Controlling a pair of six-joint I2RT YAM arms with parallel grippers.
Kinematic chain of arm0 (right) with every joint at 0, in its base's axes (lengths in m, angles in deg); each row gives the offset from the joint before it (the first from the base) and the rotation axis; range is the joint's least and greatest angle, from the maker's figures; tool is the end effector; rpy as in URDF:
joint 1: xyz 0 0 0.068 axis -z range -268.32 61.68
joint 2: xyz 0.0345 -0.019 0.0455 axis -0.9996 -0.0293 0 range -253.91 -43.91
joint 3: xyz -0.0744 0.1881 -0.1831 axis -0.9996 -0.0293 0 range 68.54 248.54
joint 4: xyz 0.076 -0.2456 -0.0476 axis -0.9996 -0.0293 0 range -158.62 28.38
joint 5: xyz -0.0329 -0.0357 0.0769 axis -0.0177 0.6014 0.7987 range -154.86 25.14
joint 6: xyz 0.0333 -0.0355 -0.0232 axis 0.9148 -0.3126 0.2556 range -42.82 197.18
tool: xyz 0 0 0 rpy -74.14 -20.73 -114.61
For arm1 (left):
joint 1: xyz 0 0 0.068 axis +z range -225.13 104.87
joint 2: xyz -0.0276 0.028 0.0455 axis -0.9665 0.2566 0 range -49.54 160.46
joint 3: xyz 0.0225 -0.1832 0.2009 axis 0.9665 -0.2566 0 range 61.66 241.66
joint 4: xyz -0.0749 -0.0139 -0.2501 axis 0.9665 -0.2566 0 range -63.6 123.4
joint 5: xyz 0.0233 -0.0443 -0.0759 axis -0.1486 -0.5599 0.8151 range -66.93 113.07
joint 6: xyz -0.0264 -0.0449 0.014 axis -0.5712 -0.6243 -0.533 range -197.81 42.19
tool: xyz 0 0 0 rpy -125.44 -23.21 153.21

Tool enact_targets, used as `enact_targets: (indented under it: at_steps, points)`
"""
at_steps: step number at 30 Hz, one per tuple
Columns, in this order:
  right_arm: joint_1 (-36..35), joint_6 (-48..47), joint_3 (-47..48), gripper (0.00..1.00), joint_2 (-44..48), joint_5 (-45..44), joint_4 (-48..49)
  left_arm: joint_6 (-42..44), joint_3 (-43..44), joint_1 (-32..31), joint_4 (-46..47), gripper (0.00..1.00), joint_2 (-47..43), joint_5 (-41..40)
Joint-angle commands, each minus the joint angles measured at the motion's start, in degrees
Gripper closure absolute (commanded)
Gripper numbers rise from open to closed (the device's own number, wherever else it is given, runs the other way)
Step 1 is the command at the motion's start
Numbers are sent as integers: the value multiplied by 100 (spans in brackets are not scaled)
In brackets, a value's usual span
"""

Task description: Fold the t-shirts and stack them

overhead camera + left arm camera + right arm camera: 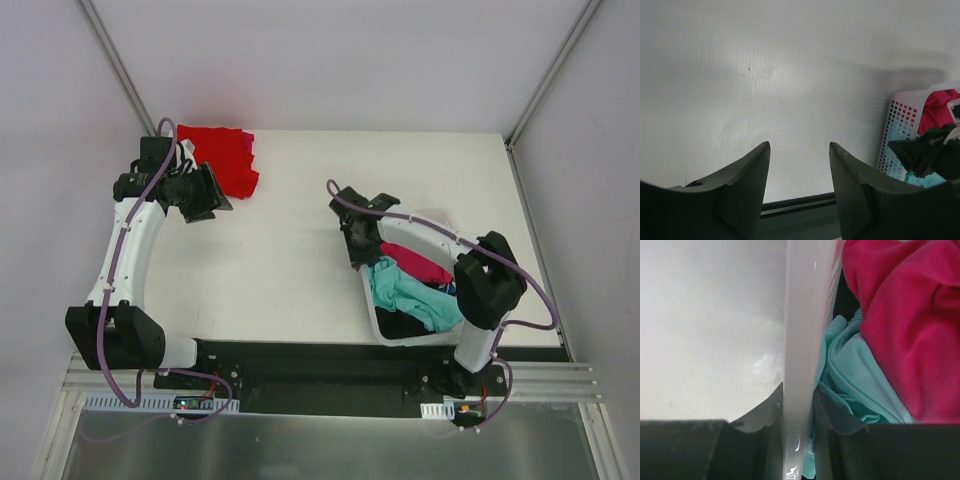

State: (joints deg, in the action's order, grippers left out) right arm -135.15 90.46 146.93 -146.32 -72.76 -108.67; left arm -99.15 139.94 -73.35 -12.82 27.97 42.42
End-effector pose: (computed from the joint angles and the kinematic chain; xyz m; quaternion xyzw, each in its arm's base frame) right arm 0.2503 0.2595 0.2230 -0.2732 0.9454 0.0234 0.1760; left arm 0.2829 -0.0030 0.3579 -0.1204 0.9065 -0.2168 0.3418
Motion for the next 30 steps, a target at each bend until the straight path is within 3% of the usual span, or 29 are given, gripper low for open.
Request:
enact_targets:
  at_steps: [1, 10, 16, 24, 25, 28, 29, 30]
  points:
    - [901, -676, 553, 99, -296, 508, -84, 104, 161, -64, -45, 50, -237, 104]
    - [2299, -1653, 2880, 99, -2001, 1378, -1218, 174, 188, -55, -142, 49, -369, 121]
    - [2906, -1776, 3349, 99, -2440, 1677, -1289, 148, 126, -64, -151, 49, -334, 244]
    - [3391, -2013, 4700, 99, -3091, 1959, -1842, 209, -14, -64, -151, 49, -334, 244]
    - [3408, -2022, 4842, 97, -3135, 1985, -1895, 218, -15, -64, -151, 49, -316, 244]
    - [3417, -1961, 4967, 77, -3040, 1942, -1966, 218, -15, -64, -151, 49, -290, 262]
    - [3409, -1900, 4941, 60, -2891, 1924, -1957, 210, -6, -64, -151, 49, -281, 271]
    - [3408, -1873, 4871, 53, -2785, 1863, -1966, 210, -14, -64, -142, 49, -281, 288]
